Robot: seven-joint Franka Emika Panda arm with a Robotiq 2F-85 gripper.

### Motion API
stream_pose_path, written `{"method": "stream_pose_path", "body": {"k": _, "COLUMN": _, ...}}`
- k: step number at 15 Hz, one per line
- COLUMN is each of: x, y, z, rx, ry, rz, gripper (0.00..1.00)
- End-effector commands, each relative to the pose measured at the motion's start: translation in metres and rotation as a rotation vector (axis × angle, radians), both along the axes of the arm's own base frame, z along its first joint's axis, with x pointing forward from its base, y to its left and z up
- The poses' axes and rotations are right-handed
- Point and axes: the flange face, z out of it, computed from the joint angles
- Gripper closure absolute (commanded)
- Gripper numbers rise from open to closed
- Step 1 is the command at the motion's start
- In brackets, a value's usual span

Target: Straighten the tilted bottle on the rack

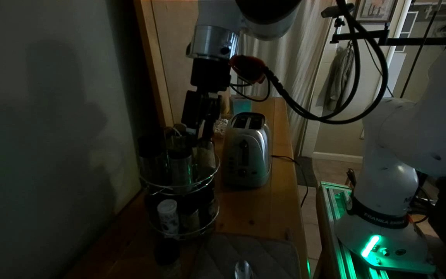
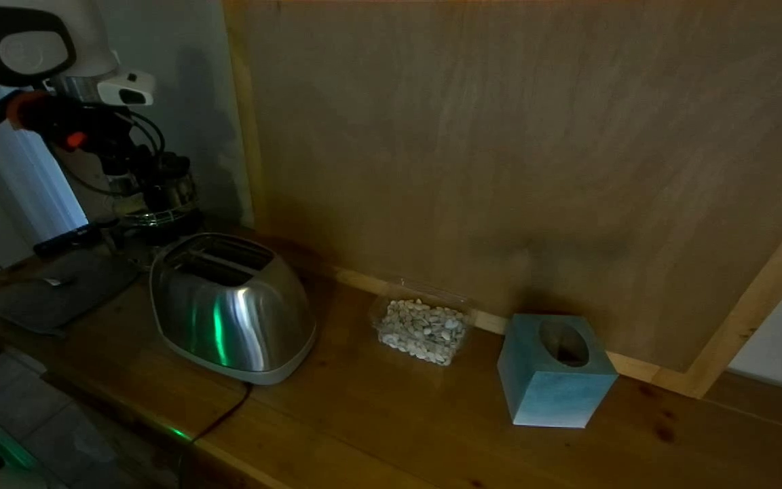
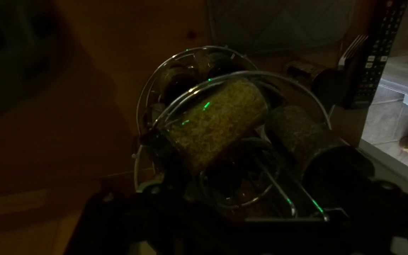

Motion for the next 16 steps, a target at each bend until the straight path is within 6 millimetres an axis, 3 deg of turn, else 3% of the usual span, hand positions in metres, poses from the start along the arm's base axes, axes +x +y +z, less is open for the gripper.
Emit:
{"method": "stream_pose_path", "body": {"k": 1, "x": 0.007, "y": -0.012, "z": 0.008, "rx": 0.007, "ry": -0.007, "rz": 0.011, "gripper": 0.0}}
{"method": "stream_pose_path", "body": {"k": 8, "x": 0.017, "y": -0.037, "z": 0.022, "rx": 0.05, "ry": -0.045, "rz": 0.009, "gripper": 0.0}}
{"method": "stream_pose_path", "body": {"k": 16, "x": 0.022, "y": -0.066, "z": 0.004, "rx": 0.052, "ry": -0.069, "rz": 0.233, "gripper": 0.0}}
